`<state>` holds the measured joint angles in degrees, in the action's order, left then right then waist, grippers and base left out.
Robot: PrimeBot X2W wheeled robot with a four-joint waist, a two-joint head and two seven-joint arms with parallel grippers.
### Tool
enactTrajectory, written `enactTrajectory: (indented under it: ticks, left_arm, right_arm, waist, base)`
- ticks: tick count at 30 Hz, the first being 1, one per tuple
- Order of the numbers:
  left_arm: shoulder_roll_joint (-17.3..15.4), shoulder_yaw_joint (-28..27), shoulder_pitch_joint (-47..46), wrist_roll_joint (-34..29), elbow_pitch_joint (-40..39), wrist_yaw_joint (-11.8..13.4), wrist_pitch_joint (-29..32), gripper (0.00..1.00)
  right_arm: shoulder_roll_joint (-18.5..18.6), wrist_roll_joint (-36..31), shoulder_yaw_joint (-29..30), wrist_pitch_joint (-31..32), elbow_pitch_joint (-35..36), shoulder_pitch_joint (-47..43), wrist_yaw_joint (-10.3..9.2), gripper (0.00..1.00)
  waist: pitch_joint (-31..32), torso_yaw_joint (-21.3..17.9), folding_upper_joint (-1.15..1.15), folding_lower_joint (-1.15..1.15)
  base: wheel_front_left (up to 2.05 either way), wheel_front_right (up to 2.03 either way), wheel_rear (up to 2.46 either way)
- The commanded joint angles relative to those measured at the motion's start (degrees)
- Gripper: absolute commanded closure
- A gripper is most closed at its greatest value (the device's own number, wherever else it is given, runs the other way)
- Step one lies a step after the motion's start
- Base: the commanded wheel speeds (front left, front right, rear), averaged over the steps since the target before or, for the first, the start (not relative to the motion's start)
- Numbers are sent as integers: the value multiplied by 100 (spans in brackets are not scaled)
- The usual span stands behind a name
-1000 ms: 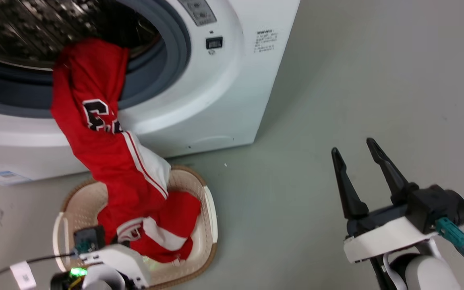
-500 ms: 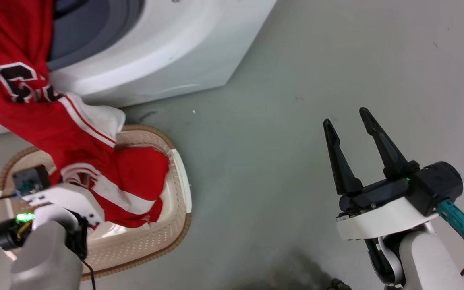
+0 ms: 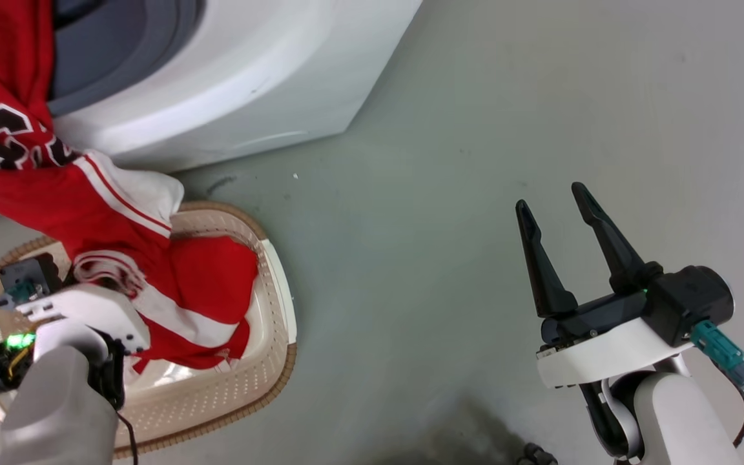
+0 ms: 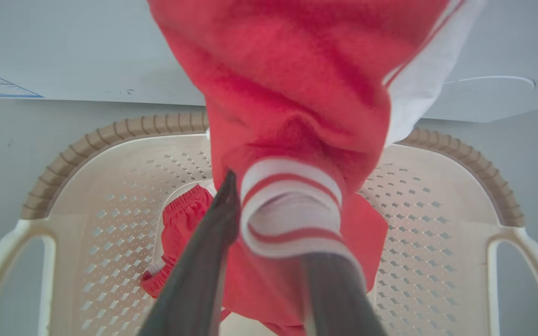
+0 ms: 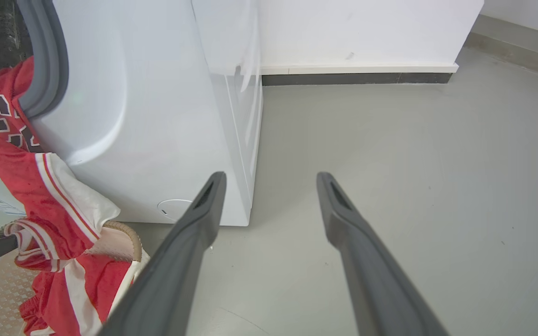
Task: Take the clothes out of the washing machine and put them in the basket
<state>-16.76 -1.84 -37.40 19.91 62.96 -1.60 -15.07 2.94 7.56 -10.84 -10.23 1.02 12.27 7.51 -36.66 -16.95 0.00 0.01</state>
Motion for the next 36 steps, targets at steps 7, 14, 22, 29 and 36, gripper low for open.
enactTrajectory:
  ticks: [7, 14, 22, 29, 36]
  left_arm:
    - [213, -140, 615, -50, -227, -19, -14, 0]
    - [455, -213, 1231, -215, -628, -46, -14, 0]
    - [701, -226, 1641, -482, -1164, -83, -15, 0]
    - [731, -153, 1432, -699, -1316, -159, -15, 0]
    - [536, -6, 827, -801, -809, -296, -6, 0]
  right_arm:
    - [-11, -137, 29, -3, -72, -108, -4, 0]
    - [-10, -363, 191, 185, -21, -357, -4, 0]
    - [-11, -490, 258, 452, 128, -776, -4, 0]
    - [-11, -489, 216, 601, 305, -950, -4, 0]
    - [-11, -396, 114, 606, 394, -909, -4, 0]
  waist:
    - [824, 138, 0, -1]
    - [1633, 353, 0, -1]
    - [2354, 586, 0, -1]
    - [2578, 661, 0, -1]
    - [2372, 543, 0, -1]
  base:
    - [0, 0, 0]
    - [0, 0, 0]
    - [0, 0, 0]
    - [0, 0, 0]
    - [0, 0, 0]
